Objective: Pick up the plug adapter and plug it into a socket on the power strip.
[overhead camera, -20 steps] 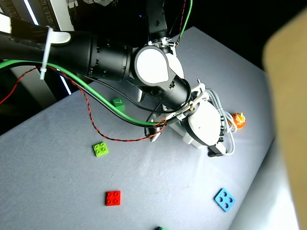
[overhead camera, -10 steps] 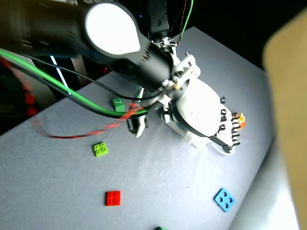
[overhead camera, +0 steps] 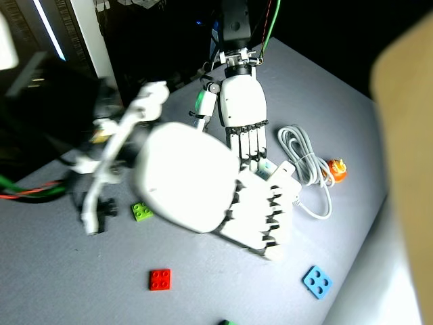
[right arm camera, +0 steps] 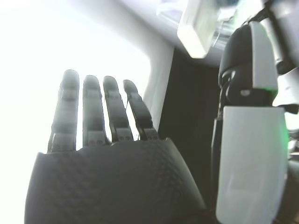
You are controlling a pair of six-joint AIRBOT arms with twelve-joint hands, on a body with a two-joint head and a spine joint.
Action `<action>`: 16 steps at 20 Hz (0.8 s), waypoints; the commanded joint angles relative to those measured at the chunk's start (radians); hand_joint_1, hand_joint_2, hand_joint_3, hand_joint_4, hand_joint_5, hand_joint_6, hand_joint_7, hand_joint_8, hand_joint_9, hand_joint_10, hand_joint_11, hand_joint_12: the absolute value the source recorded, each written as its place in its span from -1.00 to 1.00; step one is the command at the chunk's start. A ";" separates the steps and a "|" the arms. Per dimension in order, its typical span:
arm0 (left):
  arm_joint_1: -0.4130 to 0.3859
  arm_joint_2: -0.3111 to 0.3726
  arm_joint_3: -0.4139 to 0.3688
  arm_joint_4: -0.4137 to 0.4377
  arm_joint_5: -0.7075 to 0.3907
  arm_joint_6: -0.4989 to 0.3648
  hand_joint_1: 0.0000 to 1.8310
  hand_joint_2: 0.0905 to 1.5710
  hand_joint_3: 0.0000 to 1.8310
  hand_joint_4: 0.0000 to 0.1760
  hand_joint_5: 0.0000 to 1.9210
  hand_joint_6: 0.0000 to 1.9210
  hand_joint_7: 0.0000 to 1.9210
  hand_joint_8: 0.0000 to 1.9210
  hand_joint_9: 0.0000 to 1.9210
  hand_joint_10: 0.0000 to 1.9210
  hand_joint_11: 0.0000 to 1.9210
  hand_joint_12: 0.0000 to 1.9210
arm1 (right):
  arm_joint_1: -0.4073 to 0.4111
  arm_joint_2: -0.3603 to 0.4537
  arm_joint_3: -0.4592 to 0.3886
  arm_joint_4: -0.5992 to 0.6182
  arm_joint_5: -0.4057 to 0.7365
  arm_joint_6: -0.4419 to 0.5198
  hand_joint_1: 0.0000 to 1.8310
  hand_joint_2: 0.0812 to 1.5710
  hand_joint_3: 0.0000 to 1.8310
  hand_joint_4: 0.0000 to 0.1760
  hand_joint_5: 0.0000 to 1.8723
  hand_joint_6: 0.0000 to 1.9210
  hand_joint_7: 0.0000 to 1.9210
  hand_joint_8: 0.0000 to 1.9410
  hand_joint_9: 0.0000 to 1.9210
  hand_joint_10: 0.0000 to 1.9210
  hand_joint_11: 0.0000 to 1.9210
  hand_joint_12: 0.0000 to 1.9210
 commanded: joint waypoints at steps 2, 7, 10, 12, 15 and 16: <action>-0.033 0.020 0.013 0.029 -0.022 0.007 -1.00 0.64 -1.00 -1.00 -0.92 -0.99 -0.92 -1.00 -0.95 -1.00 -0.99 -0.94 | 0.001 0.049 -0.046 -0.049 0.044 -0.008 -0.12 0.07 -1.00 -1.00 -1.00 -1.00 -1.00 -1.00 -1.00 -1.00 -1.00 -0.86; -0.127 0.056 0.036 0.029 -0.004 0.059 -1.00 0.62 -1.00 -1.00 -0.93 -1.00 -0.92 -1.00 -0.94 -0.99 -0.99 -0.93 | -0.045 0.169 -0.151 -0.048 0.039 -0.008 -0.12 0.07 -1.00 -1.00 -1.00 -1.00 -1.00 -1.00 -1.00 -1.00 -1.00 -0.88; -0.175 0.063 0.053 0.029 0.004 0.082 -1.00 0.63 -1.00 -1.00 -0.90 -0.99 -0.90 -0.99 -0.92 -0.99 -0.99 -0.92 | -0.050 0.223 -0.183 -0.048 0.024 0.001 -0.12 0.08 -1.00 -1.00 -1.00 -1.00 -1.00 -1.00 -1.00 -1.00 -1.00 -0.86; -0.200 0.069 0.062 0.029 0.014 0.093 -1.00 0.62 -1.00 -1.00 -0.92 -1.00 -0.91 -1.00 -0.94 -1.00 -0.98 -0.94 | -0.050 0.249 -0.194 -0.048 0.023 0.025 -0.11 0.07 -1.00 -1.00 -1.00 -1.00 -1.00 -1.00 -1.00 -1.00 -1.00 -0.83; -0.243 0.077 0.071 0.029 0.028 0.121 -1.00 0.63 -1.00 -1.00 -0.91 -0.99 -0.92 -1.00 -0.95 -1.00 -0.99 -0.94 | -0.055 0.275 -0.210 -0.048 0.032 0.035 -0.10 0.07 -1.00 -1.00 -1.00 -1.00 -1.00 -1.00 -1.00 -1.00 -1.00 -0.81; -0.256 0.080 0.075 0.029 0.032 0.125 -1.00 0.63 -1.00 -1.00 -0.91 -0.99 -0.92 -0.99 -0.95 -1.00 -0.99 -0.94 | -0.055 0.279 -0.215 -0.048 0.032 0.035 -0.09 0.06 -1.00 -1.00 -1.00 -1.00 -1.00 -1.00 -1.00 -1.00 -1.00 -0.82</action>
